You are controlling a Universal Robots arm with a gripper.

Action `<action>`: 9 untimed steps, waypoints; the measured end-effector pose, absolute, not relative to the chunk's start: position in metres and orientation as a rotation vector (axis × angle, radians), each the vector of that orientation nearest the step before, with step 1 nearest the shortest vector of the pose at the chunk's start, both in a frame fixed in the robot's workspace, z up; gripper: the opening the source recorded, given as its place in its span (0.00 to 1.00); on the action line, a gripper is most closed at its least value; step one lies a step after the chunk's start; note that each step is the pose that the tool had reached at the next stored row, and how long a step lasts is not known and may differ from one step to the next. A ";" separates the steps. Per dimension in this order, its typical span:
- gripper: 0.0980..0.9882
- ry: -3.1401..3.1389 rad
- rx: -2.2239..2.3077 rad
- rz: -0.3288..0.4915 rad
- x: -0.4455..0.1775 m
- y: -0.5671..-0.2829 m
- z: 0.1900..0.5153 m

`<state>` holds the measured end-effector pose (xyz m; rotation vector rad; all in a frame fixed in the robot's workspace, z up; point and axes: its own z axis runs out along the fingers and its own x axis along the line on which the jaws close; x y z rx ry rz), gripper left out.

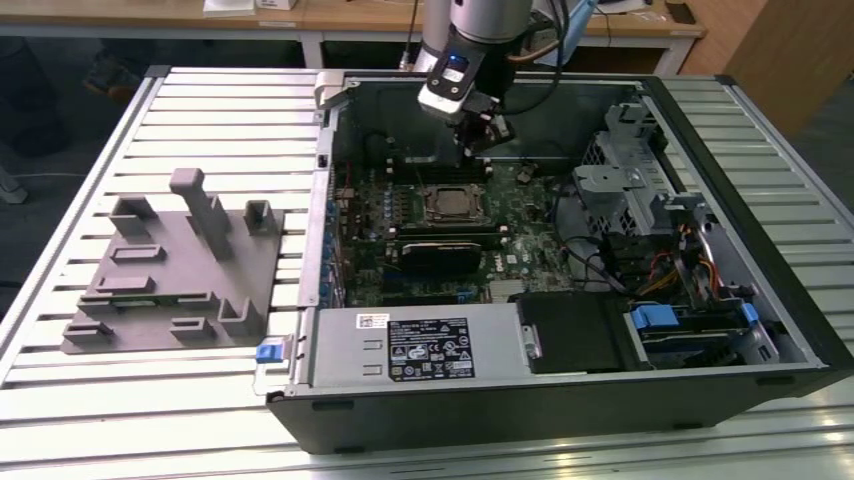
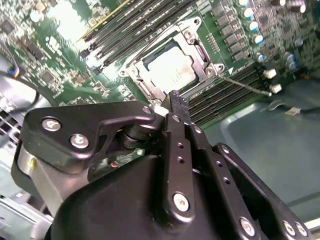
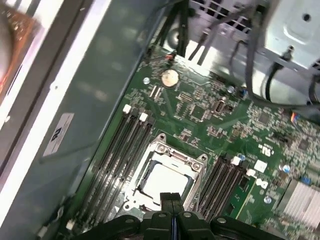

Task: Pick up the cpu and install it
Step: 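Install the first cpu locking lever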

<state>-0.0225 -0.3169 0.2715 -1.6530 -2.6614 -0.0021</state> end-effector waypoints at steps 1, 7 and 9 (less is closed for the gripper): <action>0.01 -2.678 -1.627 -0.002 -0.022 -0.317 0.271; 0.01 -2.761 -1.480 -0.001 -0.022 -0.317 0.271; 0.01 -2.789 -1.428 -0.001 -0.022 -0.317 0.271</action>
